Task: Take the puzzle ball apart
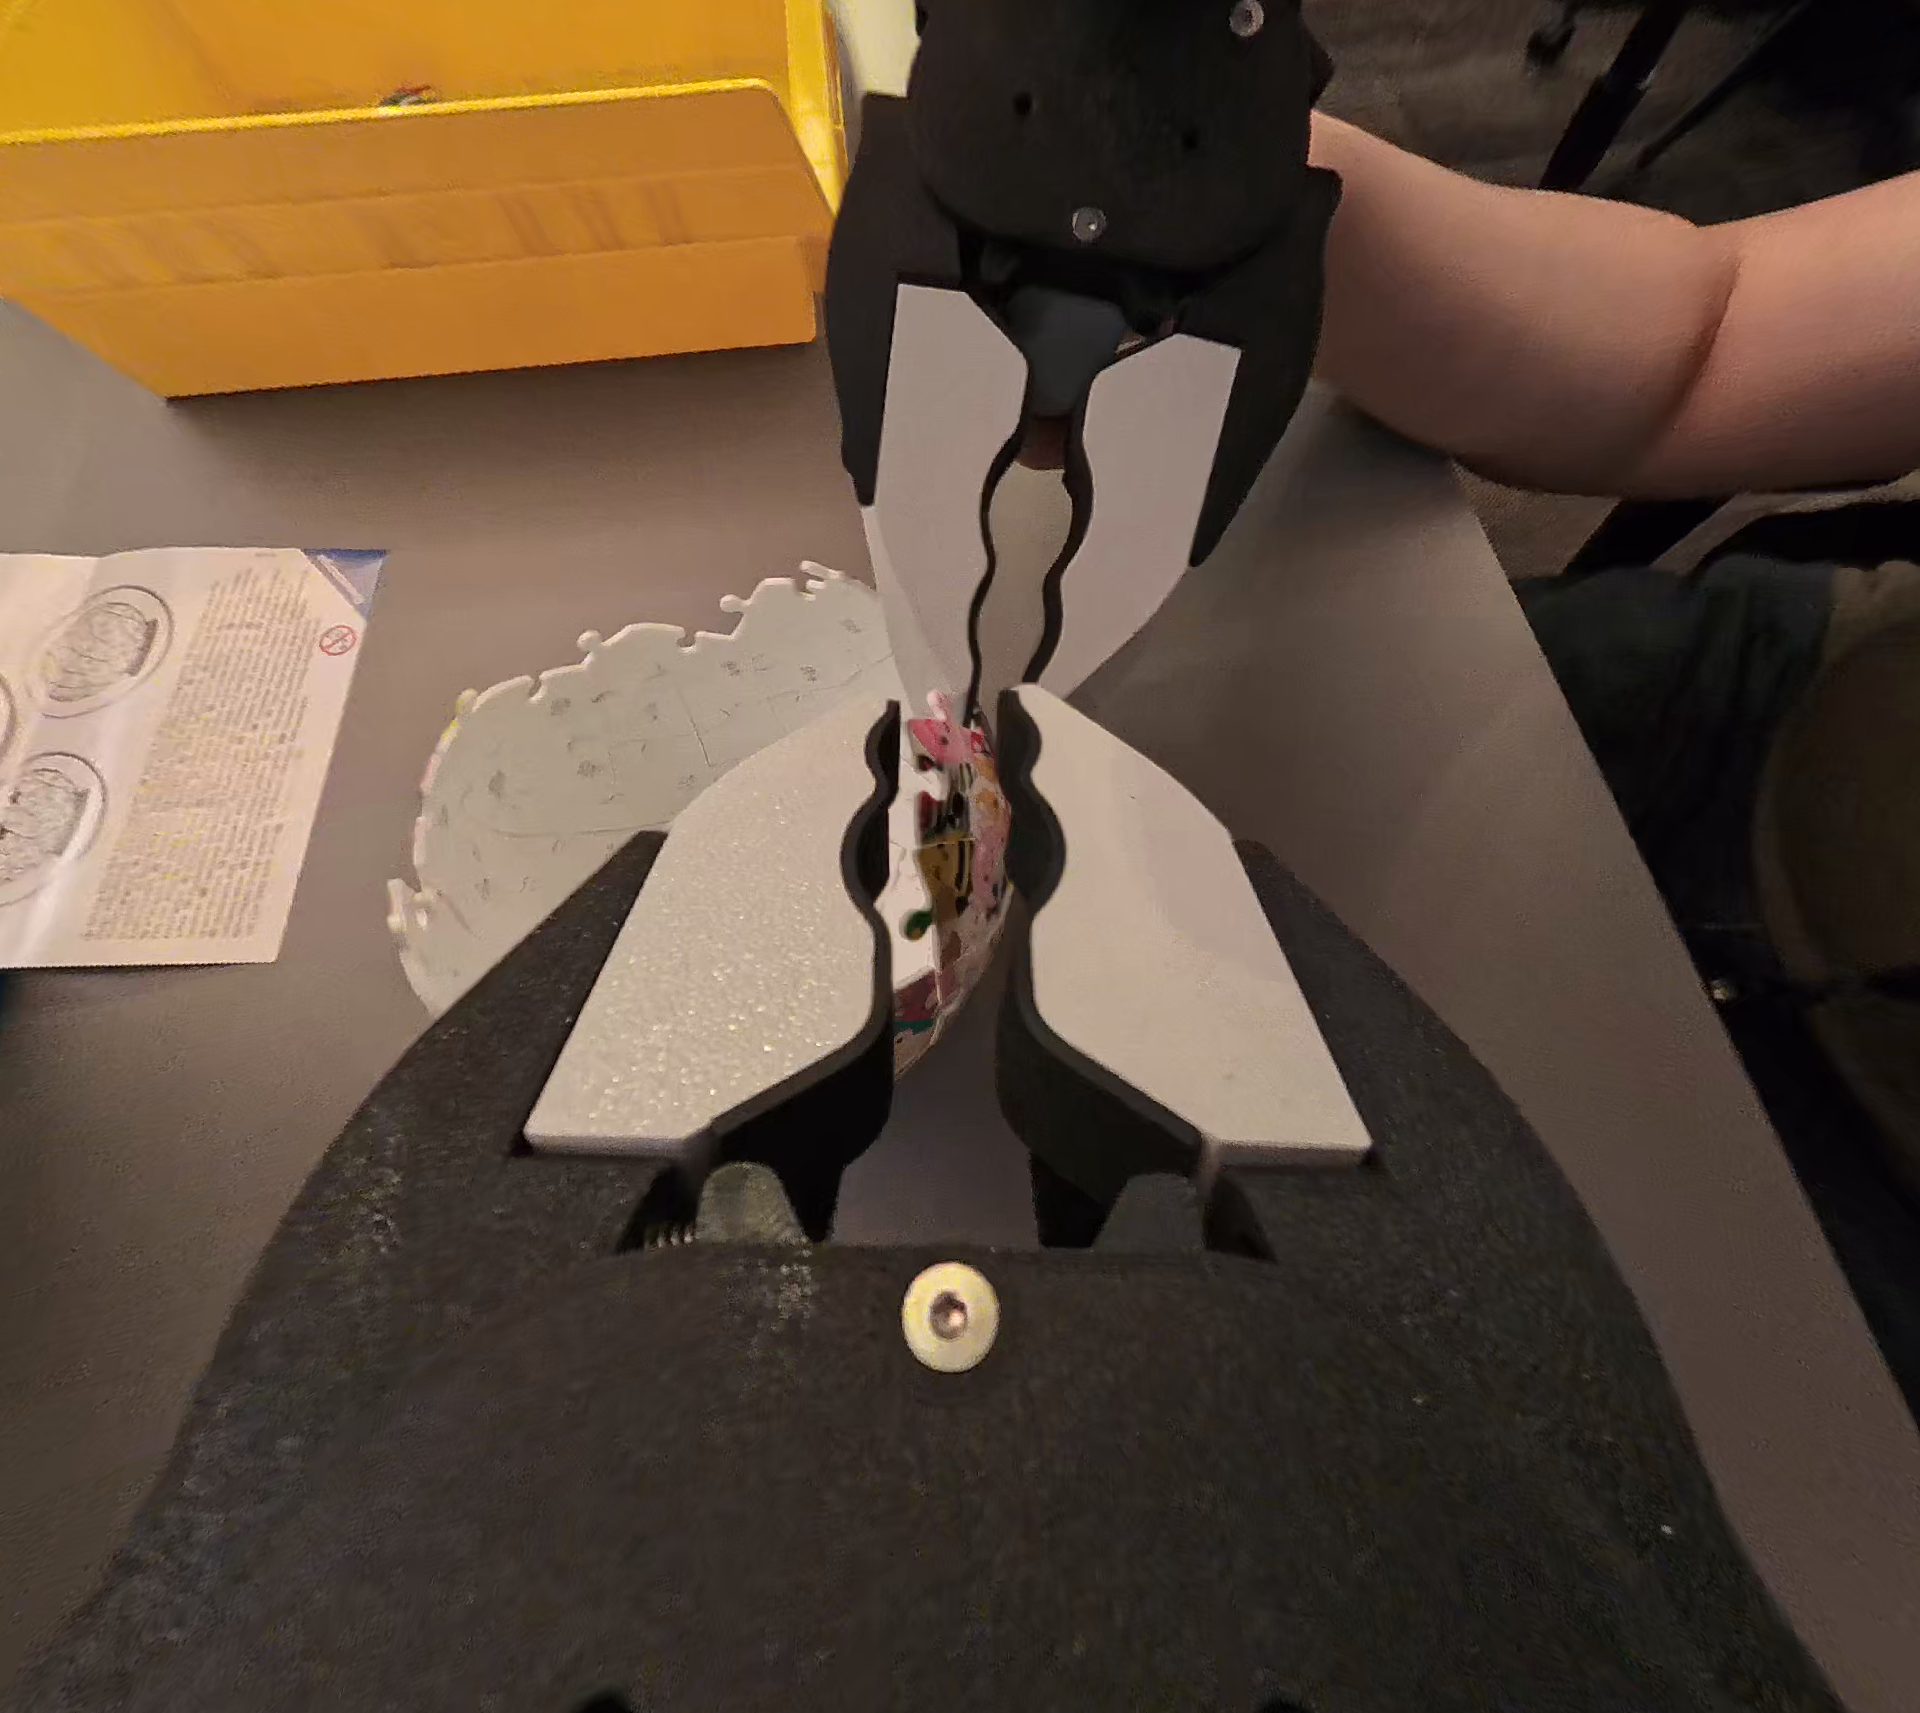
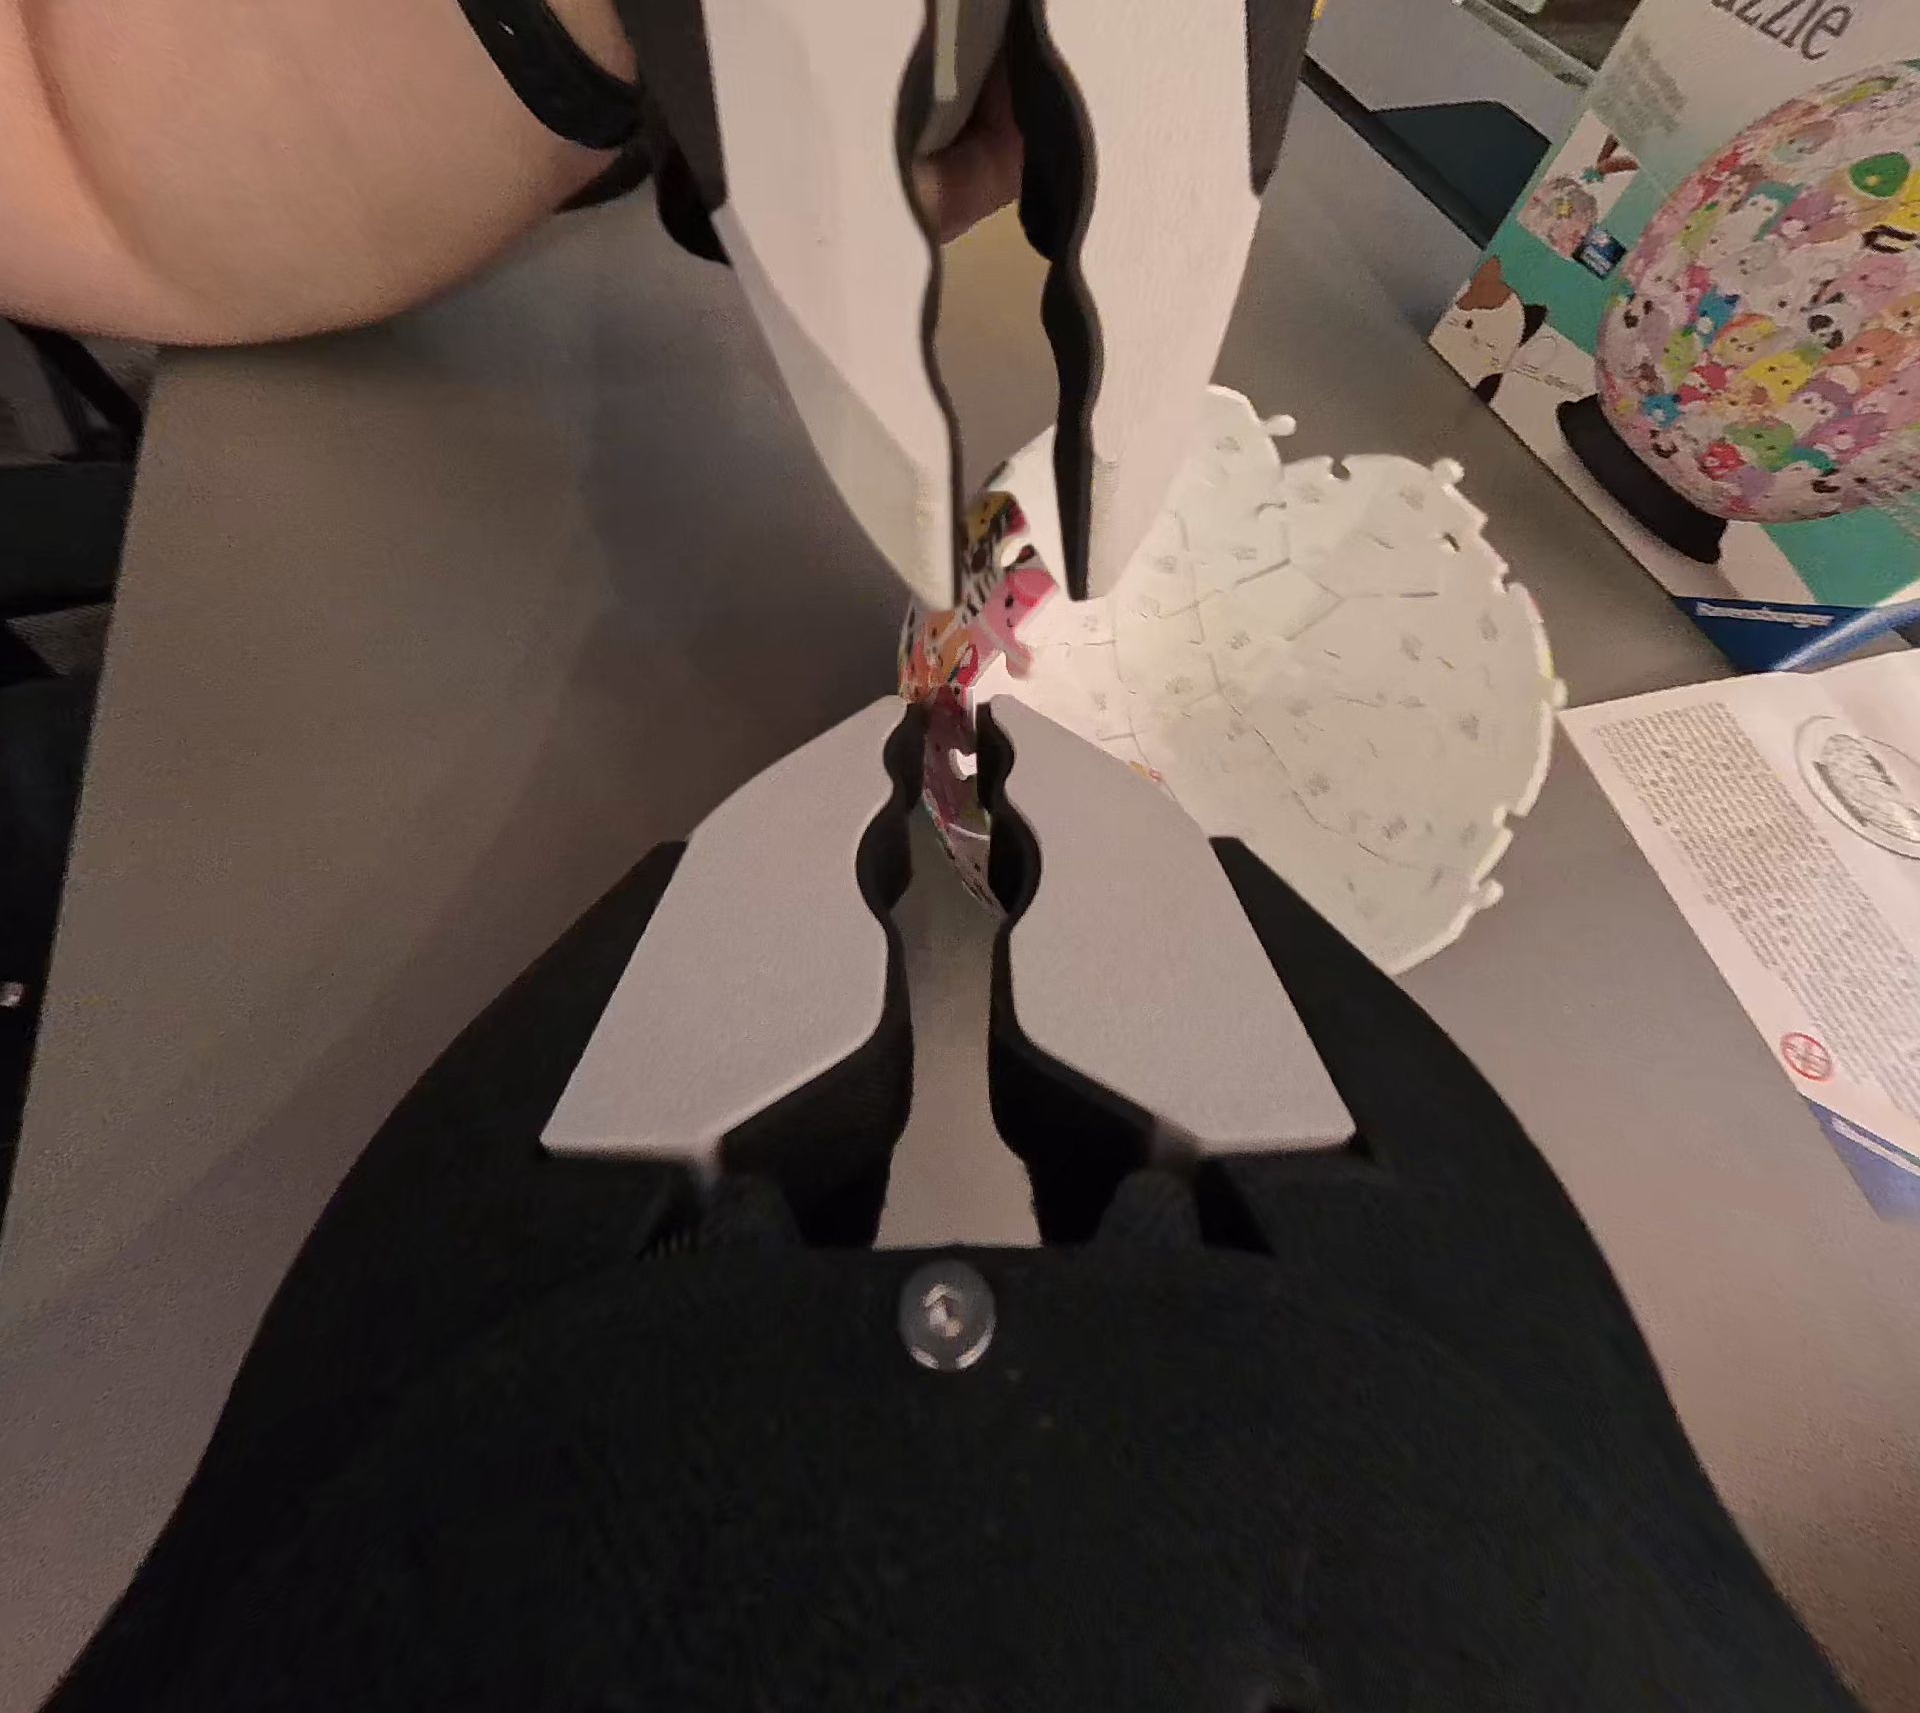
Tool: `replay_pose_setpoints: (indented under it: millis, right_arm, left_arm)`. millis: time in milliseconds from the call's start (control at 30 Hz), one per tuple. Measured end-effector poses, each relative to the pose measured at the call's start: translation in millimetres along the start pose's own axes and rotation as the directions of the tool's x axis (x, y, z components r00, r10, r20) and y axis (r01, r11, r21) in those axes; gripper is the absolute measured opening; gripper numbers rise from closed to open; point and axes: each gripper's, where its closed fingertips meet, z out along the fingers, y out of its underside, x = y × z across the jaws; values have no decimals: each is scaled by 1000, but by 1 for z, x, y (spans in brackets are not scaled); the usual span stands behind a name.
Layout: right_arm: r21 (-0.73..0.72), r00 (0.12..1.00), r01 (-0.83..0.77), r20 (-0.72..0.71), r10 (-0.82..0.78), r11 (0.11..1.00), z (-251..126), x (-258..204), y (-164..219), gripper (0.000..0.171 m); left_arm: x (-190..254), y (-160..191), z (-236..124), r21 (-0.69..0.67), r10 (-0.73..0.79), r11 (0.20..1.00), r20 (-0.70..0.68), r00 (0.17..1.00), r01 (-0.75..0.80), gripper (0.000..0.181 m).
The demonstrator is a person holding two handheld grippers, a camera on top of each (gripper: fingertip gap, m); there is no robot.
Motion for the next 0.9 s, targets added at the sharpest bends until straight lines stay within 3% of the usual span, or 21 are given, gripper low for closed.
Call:
replay_pose_setpoints:
  millis: [100, 233, 467, 567, 700, 900]
  right_arm:
    - [15, 1000, -2, 21, 2, 1000, 1, -1, 0, 9]
    - [50, 999, -32, 33, 31, 998, 1, 4, -2, 9]
    - [60, 1000, 3, 21, -5, 998, 2, 3, -2, 9]
    - [81, 999, -9, 35, 6, 997, 2, 3, -2, 9]
    - [124, 998, -36, 48, 31, 992, 2, 3, -3, 8]
    - [166, 993, -84, 91, 70, 983, 2, 3, -1, 8]
  left_arm:
    - [-2, 2, 0, -28, 5, 1000, 1, 1000, -5, 18]
    - [-1, 3, -11, -89, 130, 988, 29, 991, -127, 21]
    - [-5, 5, -18, -417, 180, 886, -98, 979, -205, 34]
    - [-9, 8, -9, -479, 140, 858, -134, 981, -188, 32]
    - [-4, 23, -1, -546, 81, 818, -203, 976, -181, 16]
    - [-3, 25, 0, -553, 26, 820, -226, 974, -150, 13]
